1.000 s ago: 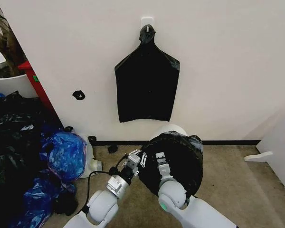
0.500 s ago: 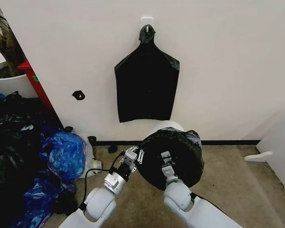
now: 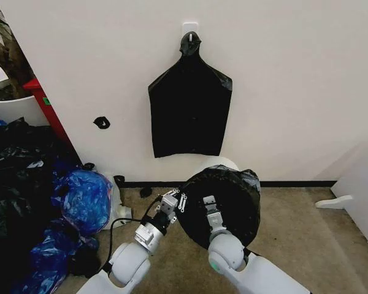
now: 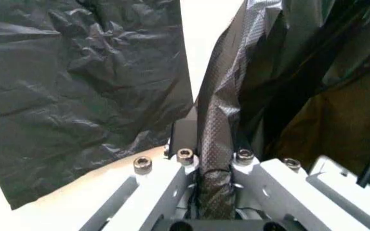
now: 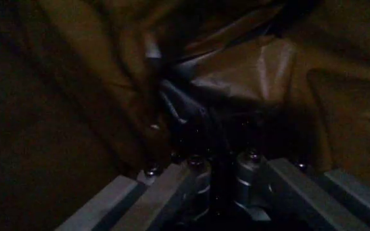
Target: Place the garbage bag over the trash bin.
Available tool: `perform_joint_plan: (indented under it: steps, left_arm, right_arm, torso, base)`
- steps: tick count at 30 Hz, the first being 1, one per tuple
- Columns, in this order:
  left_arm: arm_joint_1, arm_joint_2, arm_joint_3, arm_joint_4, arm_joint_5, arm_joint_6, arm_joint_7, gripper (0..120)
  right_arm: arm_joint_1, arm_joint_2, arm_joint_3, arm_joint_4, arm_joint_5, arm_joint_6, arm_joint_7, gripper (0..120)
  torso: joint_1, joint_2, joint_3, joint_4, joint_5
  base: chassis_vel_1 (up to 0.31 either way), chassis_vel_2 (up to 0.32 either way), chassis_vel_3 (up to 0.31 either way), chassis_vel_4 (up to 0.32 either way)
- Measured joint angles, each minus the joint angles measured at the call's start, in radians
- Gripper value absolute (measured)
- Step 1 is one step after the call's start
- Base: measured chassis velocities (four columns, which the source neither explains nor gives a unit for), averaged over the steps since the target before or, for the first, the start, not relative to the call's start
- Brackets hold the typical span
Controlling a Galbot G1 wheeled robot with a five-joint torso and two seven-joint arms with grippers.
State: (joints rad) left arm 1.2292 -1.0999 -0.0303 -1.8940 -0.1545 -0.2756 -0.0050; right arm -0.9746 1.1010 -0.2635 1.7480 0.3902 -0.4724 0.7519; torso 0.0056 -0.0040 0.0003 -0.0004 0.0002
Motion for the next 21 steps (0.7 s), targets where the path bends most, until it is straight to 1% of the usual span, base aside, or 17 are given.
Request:
perform_joint_plan:
  steps: [2,4,5,6,9,10,13,14,16,18,21]
  left_arm:
    - [0.001,0.0,-0.002,0.0,0.0,0.0,0.0,1]
    - [0.0,-0.003,-0.002,0.001,-0.008,0.001,0.0,1]
    - [-0.003,-0.004,-0.001,0.002,-0.019,0.005,-0.001,1]
    - [-0.003,-0.004,-0.001,0.002,-0.019,0.005,-0.001,1]
    - [-0.01,-0.006,0.002,0.002,-0.054,0.026,-0.006,1]
    - [-0.013,-0.007,0.004,0.001,-0.071,0.036,-0.007,1]
    - [-0.021,-0.007,0.004,-0.001,-0.12,0.068,-0.011,1]
    - [-0.021,-0.007,0.004,-0.001,-0.12,0.068,-0.011,1]
    - [-0.024,-0.005,0.003,-0.001,-0.141,0.087,-0.015,1]
    - [-0.027,-0.003,0.0,0.001,-0.168,0.111,-0.024,1]
    - [-0.036,-0.005,-0.007,0.007,-0.207,0.145,-0.033,1]
  right_arm:
    - [-0.008,-0.016,0.015,0.016,-0.034,0.045,-0.026,0]
    - [-0.018,-0.027,0.027,0.052,-0.062,0.136,-0.087,0]
    - [-0.028,-0.032,0.03,0.068,-0.088,0.201,-0.132,0]
    - [-0.028,-0.032,0.03,0.068,-0.088,0.201,-0.132,0]
    - [-0.048,-0.04,0.035,0.068,-0.174,0.335,-0.215,3]
    - [-0.059,-0.044,0.036,0.059,-0.225,0.393,-0.249,8]
    - [-0.091,-0.053,0.036,0.046,-0.335,0.506,-0.315,20]
    - [-0.091,-0.053,0.036,0.046,-0.335,0.506,-0.315,20]
    - [-0.104,-0.057,0.04,0.046,-0.378,0.558,-0.351,27]
    - [-0.116,-0.063,0.056,0.05,-0.428,0.616,-0.402,37]
    - [-0.137,-0.076,0.087,0.072,-0.484,0.669,-0.461,49]
  torso:
    - [0.0,0.0,0.0,-0.0003,0.0]
    - [0.0,0.0,0.0,0.0,0.0]
    - [0.0,0.0,0.0,0.0001,-0.0001]
    - [0.0,0.0,0.0,0.0001,-0.0001]
    - [0.0,0.0,0.0,0.0002,0.0001]
    - [0.0,0.0,0.0,0.0002,0.0]
    - [0.0,0.0,0.0,-0.0001,0.0]
    - [0.0,0.0,0.0,-0.0001,0.0]
    - [0.0,0.0,0.0,0.0,0.0001]
    - [0.0,0.0,0.0,0.0001,0.0001]
    - [0.0,0.0,0.0,0.0002,0.0001]
  base:
    - [0.0,0.0,0.0,0.0]
    - [0.0,0.0,0.0,0.0]
    - [0.0,0.0,0.0,0.0]
    - [0.0,0.0,0.0,0.0]
    - [0.0,0.0,0.0,0.0]
    - [0.0,0.0,0.0,0.0]
    - [0.0,0.0,0.0,0.0]
    - [0.0,0.0,0.0,0.0]
    - [0.0,0.0,0.0,0.0]
    - [0.0,0.0,0.0,0.0]
    - [0.0,0.0,0.0,0.0]
